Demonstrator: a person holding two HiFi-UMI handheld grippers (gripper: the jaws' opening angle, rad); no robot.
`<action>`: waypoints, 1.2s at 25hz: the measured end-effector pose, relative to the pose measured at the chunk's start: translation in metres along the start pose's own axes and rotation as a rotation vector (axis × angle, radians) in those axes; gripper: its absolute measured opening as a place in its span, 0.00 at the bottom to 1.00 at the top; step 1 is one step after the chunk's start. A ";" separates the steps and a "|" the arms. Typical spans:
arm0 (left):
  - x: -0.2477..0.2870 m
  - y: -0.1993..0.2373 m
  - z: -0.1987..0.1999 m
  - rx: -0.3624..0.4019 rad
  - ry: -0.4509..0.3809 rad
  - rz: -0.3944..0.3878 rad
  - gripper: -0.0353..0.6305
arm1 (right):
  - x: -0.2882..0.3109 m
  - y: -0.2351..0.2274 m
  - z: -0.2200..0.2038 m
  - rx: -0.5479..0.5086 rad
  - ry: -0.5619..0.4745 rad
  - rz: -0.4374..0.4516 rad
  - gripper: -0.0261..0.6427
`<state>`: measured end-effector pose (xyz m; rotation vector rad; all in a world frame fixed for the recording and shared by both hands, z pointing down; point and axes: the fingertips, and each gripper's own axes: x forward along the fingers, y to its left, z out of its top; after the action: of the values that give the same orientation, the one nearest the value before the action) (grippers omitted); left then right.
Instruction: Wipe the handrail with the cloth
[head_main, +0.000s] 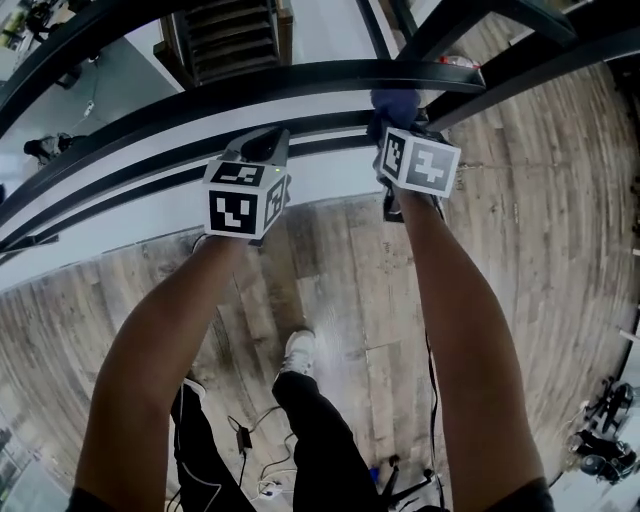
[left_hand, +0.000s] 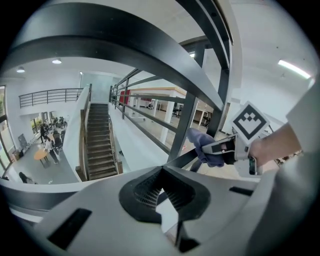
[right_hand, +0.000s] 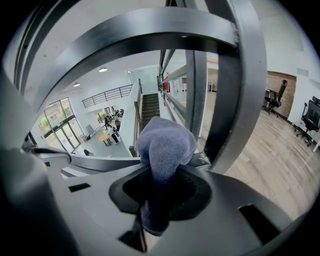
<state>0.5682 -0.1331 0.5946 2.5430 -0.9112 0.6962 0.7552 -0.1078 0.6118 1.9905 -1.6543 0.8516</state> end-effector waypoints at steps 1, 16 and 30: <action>0.001 -0.002 -0.003 -0.002 0.002 0.000 0.06 | 0.000 -0.010 -0.001 0.023 0.005 -0.012 0.17; -0.098 0.101 -0.086 -0.151 -0.004 0.098 0.06 | -0.038 0.082 -0.029 -0.052 -0.195 -0.062 0.17; -0.347 0.376 -0.276 -0.351 0.042 0.372 0.06 | 0.001 0.479 -0.165 -0.155 -0.031 0.208 0.17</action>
<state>-0.0051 -0.1074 0.6871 2.0666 -1.3764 0.6222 0.2563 -0.1001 0.7001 1.7594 -1.9080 0.7408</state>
